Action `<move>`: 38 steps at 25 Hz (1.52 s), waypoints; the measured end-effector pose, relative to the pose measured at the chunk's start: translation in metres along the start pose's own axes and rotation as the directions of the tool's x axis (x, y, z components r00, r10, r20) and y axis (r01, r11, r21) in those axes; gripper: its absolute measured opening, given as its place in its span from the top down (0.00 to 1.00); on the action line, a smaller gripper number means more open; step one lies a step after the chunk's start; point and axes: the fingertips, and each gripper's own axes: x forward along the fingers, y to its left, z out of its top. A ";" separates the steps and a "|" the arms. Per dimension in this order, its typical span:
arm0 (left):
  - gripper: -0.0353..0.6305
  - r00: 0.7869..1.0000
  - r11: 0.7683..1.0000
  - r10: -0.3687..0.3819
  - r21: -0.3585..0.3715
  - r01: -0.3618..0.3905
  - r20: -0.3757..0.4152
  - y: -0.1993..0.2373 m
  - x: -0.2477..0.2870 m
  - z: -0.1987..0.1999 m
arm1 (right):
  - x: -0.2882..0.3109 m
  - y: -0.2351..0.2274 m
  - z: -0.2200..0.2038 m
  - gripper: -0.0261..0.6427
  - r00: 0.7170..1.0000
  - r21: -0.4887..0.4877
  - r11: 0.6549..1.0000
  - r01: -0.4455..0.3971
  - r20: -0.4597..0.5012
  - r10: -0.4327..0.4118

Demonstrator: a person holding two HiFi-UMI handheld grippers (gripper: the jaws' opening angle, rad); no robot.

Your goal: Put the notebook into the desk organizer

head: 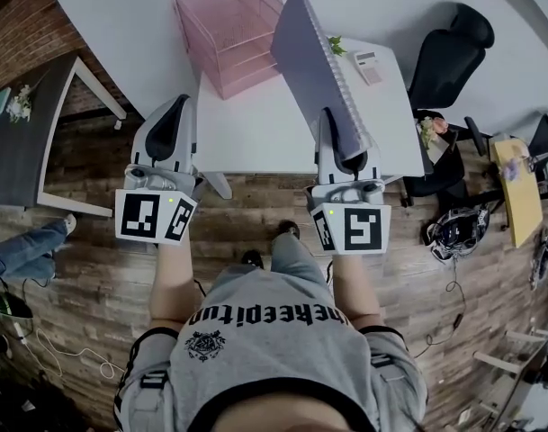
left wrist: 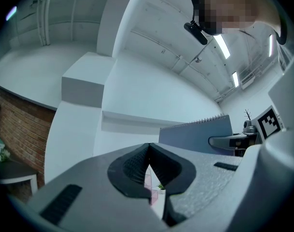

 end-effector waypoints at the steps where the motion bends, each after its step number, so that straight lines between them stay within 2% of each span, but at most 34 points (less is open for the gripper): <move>1: 0.94 1.000 1.000 0.005 0.000 -0.005 -0.004 0.001 0.003 -0.003 | 0.004 -0.002 -0.002 0.92 1.000 -0.020 1.000 -0.005 -0.003 0.005; 8: 0.94 0.997 0.997 0.076 0.013 -0.076 -0.015 0.017 0.021 -0.010 | 0.038 -0.016 -0.016 0.92 0.998 -0.147 0.987 -0.063 -0.014 0.062; 12: 0.94 0.992 0.992 0.124 0.019 -0.124 -0.012 0.025 0.036 -0.013 | 0.059 -0.024 -0.025 0.92 0.993 -0.251 0.961 -0.118 -0.018 0.117; 14: 0.94 0.989 0.989 0.147 0.021 -0.147 -0.014 0.027 0.042 -0.016 | 0.068 -0.028 -0.035 0.92 0.986 -0.319 0.933 -0.167 -0.048 0.160; 17: 0.94 0.983 0.983 0.181 0.028 -0.180 -0.019 0.030 0.050 -0.021 | 0.077 -0.030 -0.054 0.92 0.964 -0.431 0.862 -0.266 -0.140 0.227; 19: 0.94 0.979 0.978 0.205 0.034 -0.204 -0.023 0.032 0.053 -0.023 | 0.083 -0.033 -0.062 0.92 0.954 -0.442 0.846 -0.298 -0.154 0.256; 25: 0.94 0.964 0.963 0.265 0.058 -0.264 -0.023 0.032 0.062 -0.026 | 0.103 -0.048 -0.069 0.92 0.942 -0.440 0.833 -0.335 -0.129 0.310; 38: 0.94 0.933 0.931 0.359 0.082 -0.356 -0.026 0.027 0.076 -0.035 | 0.183 -0.078 -0.060 0.91 0.942 -0.530 0.786 -0.317 -0.079 0.327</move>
